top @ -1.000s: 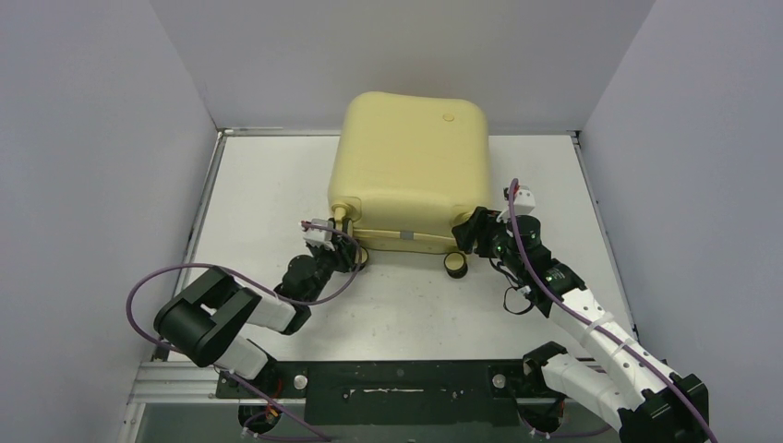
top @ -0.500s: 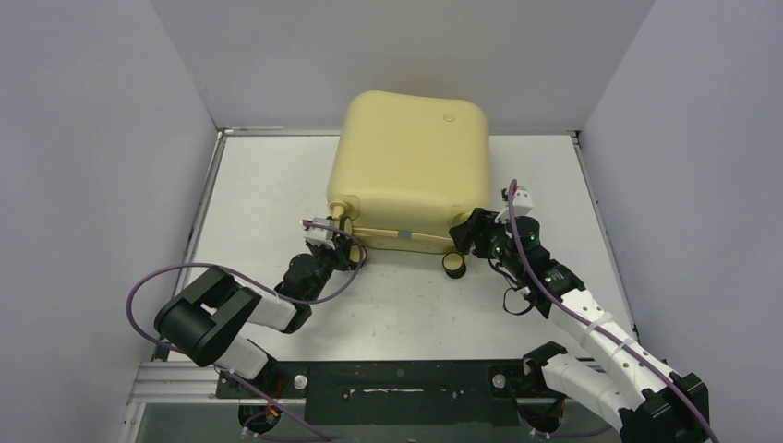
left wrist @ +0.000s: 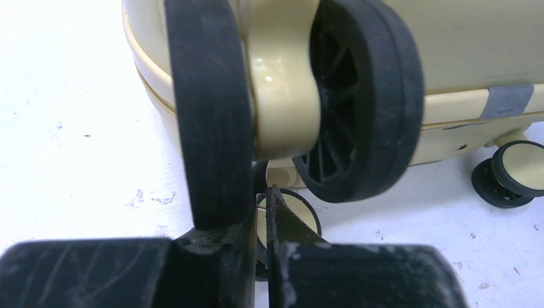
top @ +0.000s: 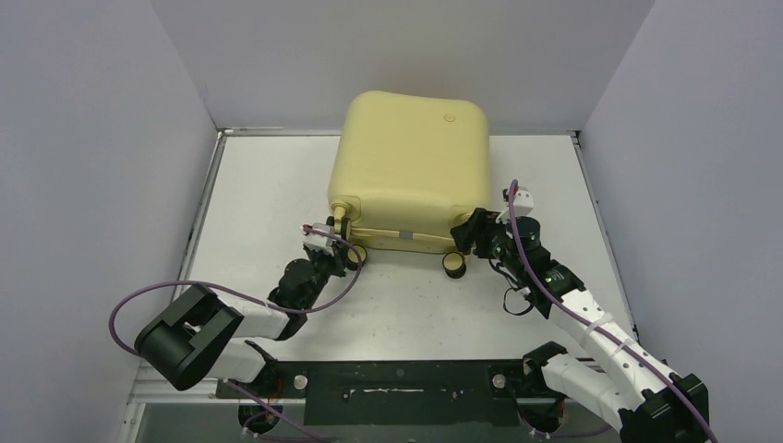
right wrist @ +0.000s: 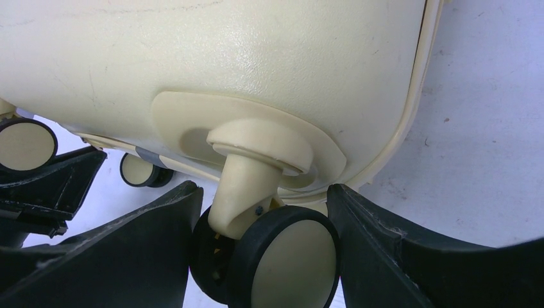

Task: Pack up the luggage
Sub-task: Zip the luggage at the center of the board.

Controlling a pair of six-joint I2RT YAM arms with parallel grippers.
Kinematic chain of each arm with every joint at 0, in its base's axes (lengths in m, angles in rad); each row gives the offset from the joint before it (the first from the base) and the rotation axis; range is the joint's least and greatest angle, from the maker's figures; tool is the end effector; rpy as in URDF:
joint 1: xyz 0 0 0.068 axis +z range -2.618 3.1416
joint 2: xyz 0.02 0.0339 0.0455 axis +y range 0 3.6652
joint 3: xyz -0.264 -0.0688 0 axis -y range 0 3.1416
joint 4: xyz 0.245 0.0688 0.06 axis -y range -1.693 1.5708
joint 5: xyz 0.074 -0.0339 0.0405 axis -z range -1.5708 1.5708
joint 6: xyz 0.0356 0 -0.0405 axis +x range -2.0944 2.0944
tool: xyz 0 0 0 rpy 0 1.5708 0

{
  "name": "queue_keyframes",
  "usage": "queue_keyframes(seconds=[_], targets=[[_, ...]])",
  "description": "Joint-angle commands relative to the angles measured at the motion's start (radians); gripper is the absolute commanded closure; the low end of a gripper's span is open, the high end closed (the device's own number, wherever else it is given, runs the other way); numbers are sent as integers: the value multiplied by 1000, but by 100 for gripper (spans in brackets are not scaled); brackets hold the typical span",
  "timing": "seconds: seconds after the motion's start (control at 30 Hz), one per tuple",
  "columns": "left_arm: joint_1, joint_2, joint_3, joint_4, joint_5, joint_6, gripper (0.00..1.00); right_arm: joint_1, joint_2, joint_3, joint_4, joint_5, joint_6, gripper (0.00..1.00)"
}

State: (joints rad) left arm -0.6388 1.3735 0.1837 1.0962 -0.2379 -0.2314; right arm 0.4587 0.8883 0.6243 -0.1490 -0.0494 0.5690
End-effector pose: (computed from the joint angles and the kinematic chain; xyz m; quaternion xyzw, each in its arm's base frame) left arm 0.1842 -0.1263 0.1571 0.0703 0.7352 -0.2022 0.6432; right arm 0.1839 0.0928 0.2684 0.0326 0.8363 0.2868 0.4661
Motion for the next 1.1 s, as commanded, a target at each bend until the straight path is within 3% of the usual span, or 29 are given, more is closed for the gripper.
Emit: queue_keyframes(seconds=[0.0, 0.5, 0.7, 0.9, 0.97, 1.07], targets=[[-50, -47, 2, 64, 52, 39, 100, 2, -20, 13, 78, -4, 13, 100], [-237, 43, 109, 64, -24, 133, 100, 5, 16, 18, 82, -11, 37, 100], [-215, -95, 57, -45, -186, 96, 99, 5, -9, 28, 64, -6, 14, 100], [-30, -307, -45, -155, -83, -95, 47, 5, -19, 31, 67, -4, 12, 100], [-10, -333, -64, -166, -70, -109, 41, 6, -12, 31, 76, -1, 21, 100], [-7, -319, -66, -158, -67, -102, 39, 8, 6, 42, 93, 14, 30, 100]])
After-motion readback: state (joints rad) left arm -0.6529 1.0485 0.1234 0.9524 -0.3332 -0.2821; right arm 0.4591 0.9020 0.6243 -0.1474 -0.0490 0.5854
